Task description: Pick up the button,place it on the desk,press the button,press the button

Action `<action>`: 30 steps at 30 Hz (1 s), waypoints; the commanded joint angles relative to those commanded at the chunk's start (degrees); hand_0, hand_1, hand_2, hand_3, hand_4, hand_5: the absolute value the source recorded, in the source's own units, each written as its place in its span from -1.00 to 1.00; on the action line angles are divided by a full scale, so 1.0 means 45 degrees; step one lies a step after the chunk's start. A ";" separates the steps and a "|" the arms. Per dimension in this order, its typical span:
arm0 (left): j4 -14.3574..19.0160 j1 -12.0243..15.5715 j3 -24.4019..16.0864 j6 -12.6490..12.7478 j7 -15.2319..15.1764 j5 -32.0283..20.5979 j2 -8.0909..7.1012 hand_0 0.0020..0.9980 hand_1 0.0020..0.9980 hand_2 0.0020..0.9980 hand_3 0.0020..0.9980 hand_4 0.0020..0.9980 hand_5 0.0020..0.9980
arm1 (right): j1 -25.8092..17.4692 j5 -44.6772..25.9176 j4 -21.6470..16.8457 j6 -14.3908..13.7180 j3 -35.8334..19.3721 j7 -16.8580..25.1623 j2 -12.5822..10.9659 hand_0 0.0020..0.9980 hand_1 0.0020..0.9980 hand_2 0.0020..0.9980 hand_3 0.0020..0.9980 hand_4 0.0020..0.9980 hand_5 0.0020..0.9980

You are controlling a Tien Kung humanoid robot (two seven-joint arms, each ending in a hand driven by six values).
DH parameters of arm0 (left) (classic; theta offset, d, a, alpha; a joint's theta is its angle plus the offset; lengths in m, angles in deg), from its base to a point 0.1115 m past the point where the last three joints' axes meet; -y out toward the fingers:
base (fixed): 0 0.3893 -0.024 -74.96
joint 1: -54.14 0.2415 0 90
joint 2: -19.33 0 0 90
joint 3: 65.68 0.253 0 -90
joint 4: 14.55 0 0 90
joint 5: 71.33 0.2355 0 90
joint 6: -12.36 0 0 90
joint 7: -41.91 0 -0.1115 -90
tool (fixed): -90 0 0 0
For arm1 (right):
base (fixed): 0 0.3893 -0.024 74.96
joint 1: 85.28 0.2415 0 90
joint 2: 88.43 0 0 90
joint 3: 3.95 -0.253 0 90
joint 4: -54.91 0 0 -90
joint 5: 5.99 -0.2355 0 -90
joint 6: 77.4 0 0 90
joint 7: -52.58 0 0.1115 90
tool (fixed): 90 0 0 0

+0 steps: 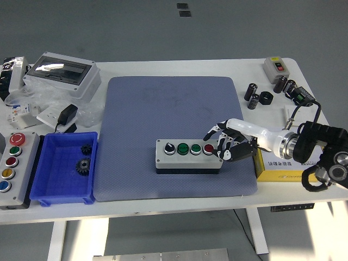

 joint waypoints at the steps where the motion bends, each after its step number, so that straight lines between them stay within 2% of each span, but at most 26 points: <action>1: 0.0000 0.0002 -0.0002 0.0000 0.0005 0.0002 0.0002 0.25 0.16 0.03 0.15 0.20 -0.81 | 0.0024 0.0030 0.0000 -0.0037 0.0079 -0.0002 0.0057 -0.94 -0.75 -0.65 0.38 0.03 -1.00; 8: 0.0000 -0.0020 -0.0016 -0.0001 0.0013 0.0017 0.0010 0.25 0.16 0.03 0.16 0.20 -0.80 | 0.0277 0.0450 0.0004 -0.0544 0.0736 -0.0008 0.0640 -0.95 -0.76 -0.64 0.39 0.06 -1.00; 15: 0.0000 -0.0055 0.0015 -0.0009 -0.0004 0.0013 0.0022 0.25 0.16 0.03 0.16 0.20 -0.80 | 0.0517 0.0829 0.0677 -0.0960 0.1340 0.0026 0.1353 -0.95 -0.76 -0.64 0.39 0.07 -1.00; 23: 0.0000 -0.0042 -0.0029 -0.0013 0.0014 0.0064 0.0013 0.25 0.16 0.03 0.16 0.20 -0.79 | 0.0351 0.1092 0.1591 -0.1222 0.1613 0.0141 0.1570 -0.96 -0.77 -0.64 0.39 0.07 -1.00; 30: 0.0000 -0.0054 -0.0037 -0.0033 -0.0006 0.0116 0.0032 0.25 0.16 0.02 0.16 0.20 -0.76 | 0.0183 0.1213 0.1953 -0.1317 0.1475 0.0264 0.1569 -0.96 -0.78 -0.64 0.38 0.07 -1.00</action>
